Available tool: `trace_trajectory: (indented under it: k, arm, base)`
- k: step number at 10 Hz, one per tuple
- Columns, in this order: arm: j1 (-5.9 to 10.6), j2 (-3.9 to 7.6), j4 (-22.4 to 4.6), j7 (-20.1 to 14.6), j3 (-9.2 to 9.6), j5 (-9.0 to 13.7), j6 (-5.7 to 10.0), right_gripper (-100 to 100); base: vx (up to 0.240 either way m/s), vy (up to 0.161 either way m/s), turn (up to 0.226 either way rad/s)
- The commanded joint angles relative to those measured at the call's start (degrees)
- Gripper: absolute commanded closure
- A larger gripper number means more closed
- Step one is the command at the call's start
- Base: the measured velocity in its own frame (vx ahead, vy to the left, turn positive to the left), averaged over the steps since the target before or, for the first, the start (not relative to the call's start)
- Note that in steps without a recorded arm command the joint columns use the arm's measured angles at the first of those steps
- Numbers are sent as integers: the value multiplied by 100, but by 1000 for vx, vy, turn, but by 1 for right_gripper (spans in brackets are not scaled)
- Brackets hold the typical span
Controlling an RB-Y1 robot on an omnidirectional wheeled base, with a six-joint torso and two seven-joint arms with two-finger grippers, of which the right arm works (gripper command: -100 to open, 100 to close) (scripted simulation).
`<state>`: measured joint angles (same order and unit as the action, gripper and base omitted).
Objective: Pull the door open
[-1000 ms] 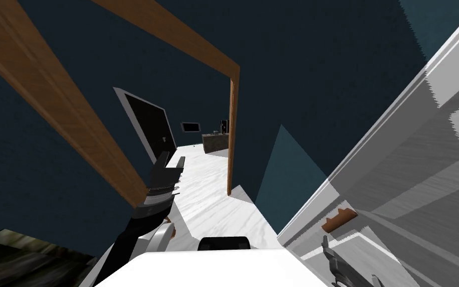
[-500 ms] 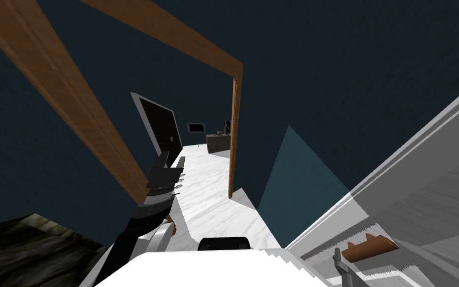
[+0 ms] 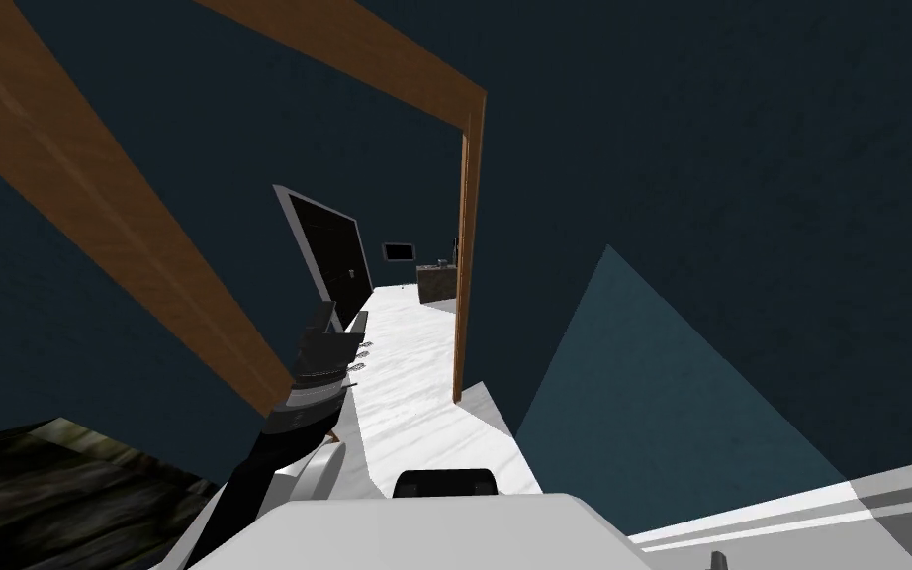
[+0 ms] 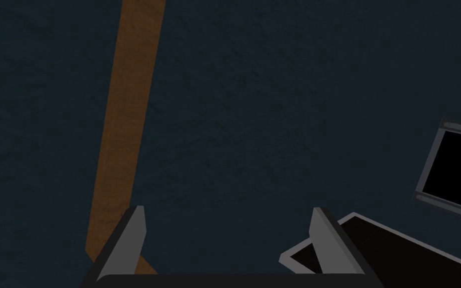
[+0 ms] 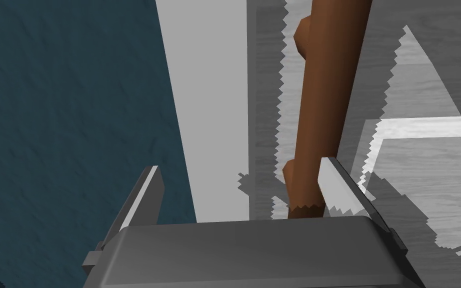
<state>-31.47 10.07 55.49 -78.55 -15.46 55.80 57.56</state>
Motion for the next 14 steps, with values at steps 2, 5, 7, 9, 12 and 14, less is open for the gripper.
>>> trace_trajectory:
  k: [2, 5, 7, 9, 12, 14]
  arm:
    - [-271, -286, 33, -225, -266, -266, 96, -100]
    - [-465, -486, 53, -399, -459, -456, 163, -100]
    - [-477, -639, 94, -394, -360, -483, 103, -100]
    - [-477, -639, 94, -394, -360, -483, 103, 100]
    - [-477, -639, 94, -394, -360, -483, 103, 100]
    - [-463, -540, 12, -490, -352, -523, 124, -100]
  base:
    - [72, -160, 155]
    - [-17, -129, 103]
    - [-19, -30, 23]
    - [3, 13, -15]
    - [1, -15, 3]
    - [25, 55, -35]
